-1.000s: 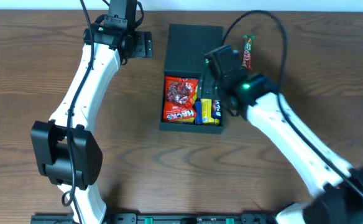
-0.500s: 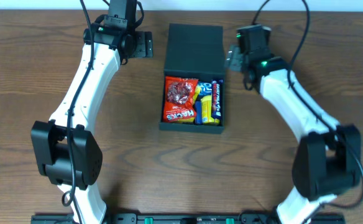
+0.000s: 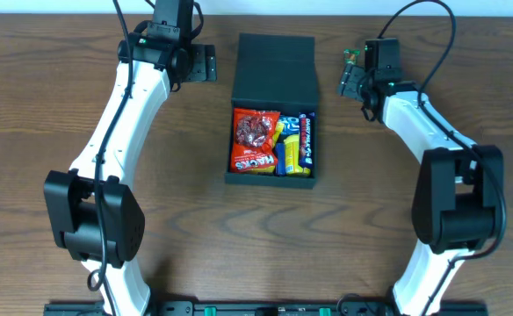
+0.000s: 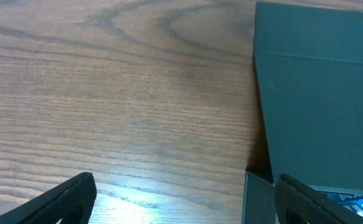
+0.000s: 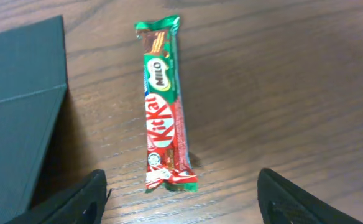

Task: Pack container
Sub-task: 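Move the right gripper back to the KitKat bar and grasp it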

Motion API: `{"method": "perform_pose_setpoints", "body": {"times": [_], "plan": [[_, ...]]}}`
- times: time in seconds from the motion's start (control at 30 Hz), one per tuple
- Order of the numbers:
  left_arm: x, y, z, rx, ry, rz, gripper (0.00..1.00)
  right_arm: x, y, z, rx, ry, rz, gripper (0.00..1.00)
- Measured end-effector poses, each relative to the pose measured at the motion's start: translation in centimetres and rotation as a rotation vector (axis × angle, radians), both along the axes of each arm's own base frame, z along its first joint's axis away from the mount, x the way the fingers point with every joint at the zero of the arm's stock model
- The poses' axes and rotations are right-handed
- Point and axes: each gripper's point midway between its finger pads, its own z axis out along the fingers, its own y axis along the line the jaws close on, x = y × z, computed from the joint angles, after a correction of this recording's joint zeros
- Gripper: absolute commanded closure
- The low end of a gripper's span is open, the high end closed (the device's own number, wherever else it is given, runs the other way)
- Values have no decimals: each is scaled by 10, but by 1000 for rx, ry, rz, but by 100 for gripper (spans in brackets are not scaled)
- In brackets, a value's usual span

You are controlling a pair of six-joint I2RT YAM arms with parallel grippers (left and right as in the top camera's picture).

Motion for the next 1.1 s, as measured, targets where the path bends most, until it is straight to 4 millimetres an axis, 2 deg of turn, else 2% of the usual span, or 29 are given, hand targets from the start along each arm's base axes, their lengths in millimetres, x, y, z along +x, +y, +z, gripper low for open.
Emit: {"method": "perform_pose_setpoints", "body": {"times": [0.4, 0.7, 0.93, 1.1], "plan": [[0, 0, 0, 0, 0, 0, 8, 1, 3, -36, -38, 51, 59, 30], [0, 0, 0, 0, 0, 0, 8, 11, 16, -32, -78, -4, 100, 34], [0, 0, 0, 0, 0, 0, 8, 12, 14, -44, -105, 8, 101, 36], [0, 0, 0, 0, 0, 0, 8, 15, 12, -43, -113, -6, 93, 38]]}}
